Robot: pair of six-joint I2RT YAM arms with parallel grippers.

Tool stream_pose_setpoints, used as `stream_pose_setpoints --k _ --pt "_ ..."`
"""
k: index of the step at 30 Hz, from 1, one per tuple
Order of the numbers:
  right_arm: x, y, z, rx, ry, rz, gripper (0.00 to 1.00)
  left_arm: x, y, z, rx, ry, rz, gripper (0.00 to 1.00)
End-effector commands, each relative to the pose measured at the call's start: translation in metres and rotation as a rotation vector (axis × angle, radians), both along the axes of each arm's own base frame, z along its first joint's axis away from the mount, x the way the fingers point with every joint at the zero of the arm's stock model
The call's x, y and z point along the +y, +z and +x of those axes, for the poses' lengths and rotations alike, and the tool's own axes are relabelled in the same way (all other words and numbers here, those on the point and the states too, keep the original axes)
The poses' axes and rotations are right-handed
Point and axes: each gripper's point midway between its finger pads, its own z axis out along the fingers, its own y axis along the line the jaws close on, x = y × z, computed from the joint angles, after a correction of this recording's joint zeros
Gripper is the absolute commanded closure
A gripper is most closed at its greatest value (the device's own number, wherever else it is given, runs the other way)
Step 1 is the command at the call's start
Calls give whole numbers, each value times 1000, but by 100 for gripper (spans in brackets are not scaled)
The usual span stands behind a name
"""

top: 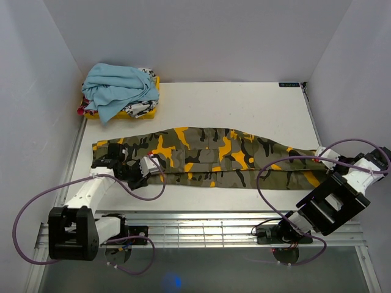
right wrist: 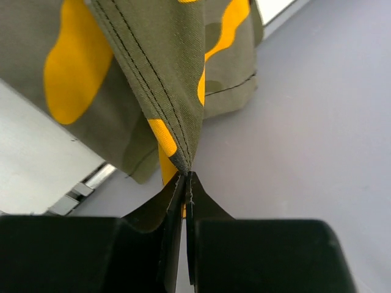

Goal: Fold and stack the trousers
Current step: Fold the trousers

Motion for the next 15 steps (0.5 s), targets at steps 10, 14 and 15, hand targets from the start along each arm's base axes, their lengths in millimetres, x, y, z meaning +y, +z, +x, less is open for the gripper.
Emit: stream_pose_setpoints --k 10,14,15 --pt "-14 51 33 -96 273 -242 92 -27 33 48 -209 -68 -44 52" --pt "-18 61 40 -111 263 -246 92 -36 16 49 -224 -110 10 50" --pt "-17 61 42 -110 264 -241 92 -35 14 51 -227 -108 26 50"
